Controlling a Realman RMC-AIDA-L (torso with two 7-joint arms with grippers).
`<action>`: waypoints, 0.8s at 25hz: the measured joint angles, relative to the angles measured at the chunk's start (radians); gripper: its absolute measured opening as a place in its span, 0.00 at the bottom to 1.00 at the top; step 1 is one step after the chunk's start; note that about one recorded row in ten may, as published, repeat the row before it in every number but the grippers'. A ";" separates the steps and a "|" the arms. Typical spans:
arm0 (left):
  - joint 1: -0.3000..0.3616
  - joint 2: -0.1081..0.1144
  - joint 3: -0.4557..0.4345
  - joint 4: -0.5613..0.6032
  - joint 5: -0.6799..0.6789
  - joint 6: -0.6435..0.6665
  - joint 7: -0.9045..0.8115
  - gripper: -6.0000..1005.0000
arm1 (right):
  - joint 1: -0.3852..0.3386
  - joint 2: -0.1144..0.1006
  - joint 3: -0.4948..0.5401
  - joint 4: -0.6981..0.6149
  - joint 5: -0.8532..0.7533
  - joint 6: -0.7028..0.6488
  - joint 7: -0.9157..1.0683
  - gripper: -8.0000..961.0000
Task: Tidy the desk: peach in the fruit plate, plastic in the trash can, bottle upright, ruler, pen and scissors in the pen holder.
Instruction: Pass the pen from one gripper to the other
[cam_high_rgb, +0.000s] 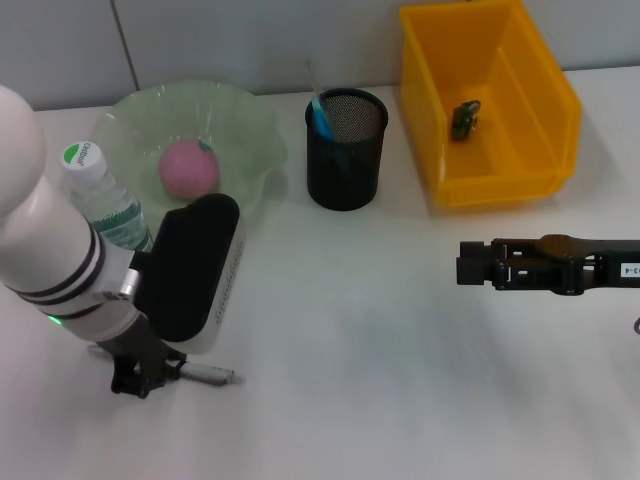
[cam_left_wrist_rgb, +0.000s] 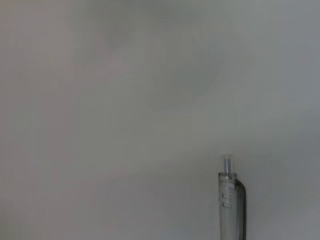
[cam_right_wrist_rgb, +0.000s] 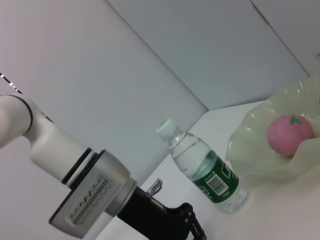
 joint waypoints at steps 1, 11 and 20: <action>0.001 0.000 -0.006 0.002 0.001 0.002 -0.001 0.15 | 0.000 0.000 0.000 0.000 0.000 0.000 0.000 0.79; 0.029 0.003 -0.303 0.090 -0.158 0.031 0.008 0.15 | -0.001 -0.001 0.000 -0.001 0.000 -0.002 -0.004 0.79; 0.090 0.003 -0.556 0.153 -0.420 0.114 -0.051 0.15 | 0.005 -0.002 0.001 -0.013 0.000 -0.001 -0.031 0.79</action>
